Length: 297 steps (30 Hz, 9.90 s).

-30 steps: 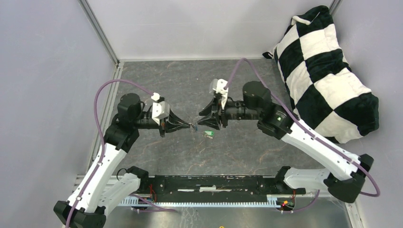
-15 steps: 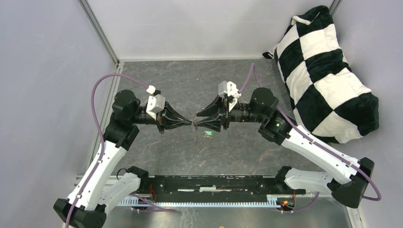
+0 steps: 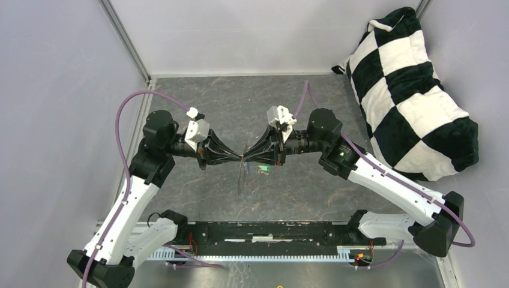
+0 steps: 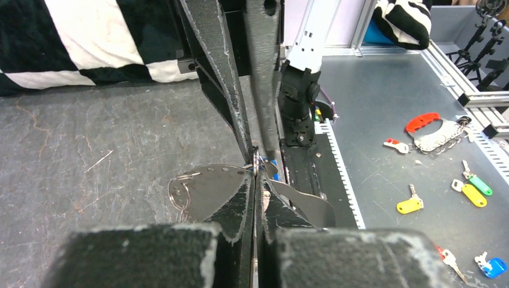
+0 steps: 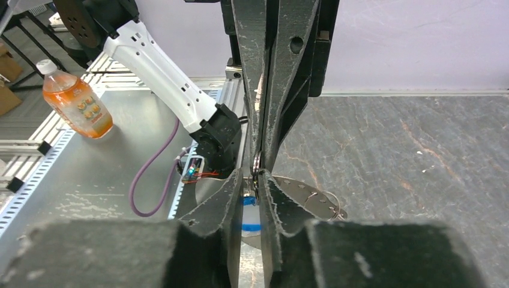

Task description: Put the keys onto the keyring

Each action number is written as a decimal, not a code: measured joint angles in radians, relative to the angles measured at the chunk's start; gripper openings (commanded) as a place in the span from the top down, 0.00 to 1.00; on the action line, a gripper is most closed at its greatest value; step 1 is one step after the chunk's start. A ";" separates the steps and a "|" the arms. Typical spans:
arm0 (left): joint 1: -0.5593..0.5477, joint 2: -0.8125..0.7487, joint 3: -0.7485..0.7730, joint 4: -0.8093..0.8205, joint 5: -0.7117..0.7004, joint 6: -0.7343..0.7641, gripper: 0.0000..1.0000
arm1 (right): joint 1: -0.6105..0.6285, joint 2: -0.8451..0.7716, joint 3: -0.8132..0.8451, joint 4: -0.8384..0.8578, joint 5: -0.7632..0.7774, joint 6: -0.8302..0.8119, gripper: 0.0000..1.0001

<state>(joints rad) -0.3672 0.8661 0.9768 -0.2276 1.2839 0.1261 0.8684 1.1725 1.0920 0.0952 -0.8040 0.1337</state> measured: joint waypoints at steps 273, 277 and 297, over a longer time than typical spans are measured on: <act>-0.106 0.112 0.052 -0.382 -0.230 0.443 0.88 | 0.138 0.317 0.601 -0.974 0.426 -0.268 1.00; -0.110 0.112 0.056 -0.398 -0.235 0.449 0.82 | 0.144 0.319 0.603 -0.979 0.432 -0.269 1.00; -0.113 0.097 0.083 -0.452 -0.243 0.497 0.97 | 0.158 0.333 0.608 -0.982 0.439 -0.267 1.00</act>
<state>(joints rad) -0.4801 0.9630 1.0595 -0.6796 1.0405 0.6235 1.0260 1.5055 1.7004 -0.8871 -0.3653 -0.1329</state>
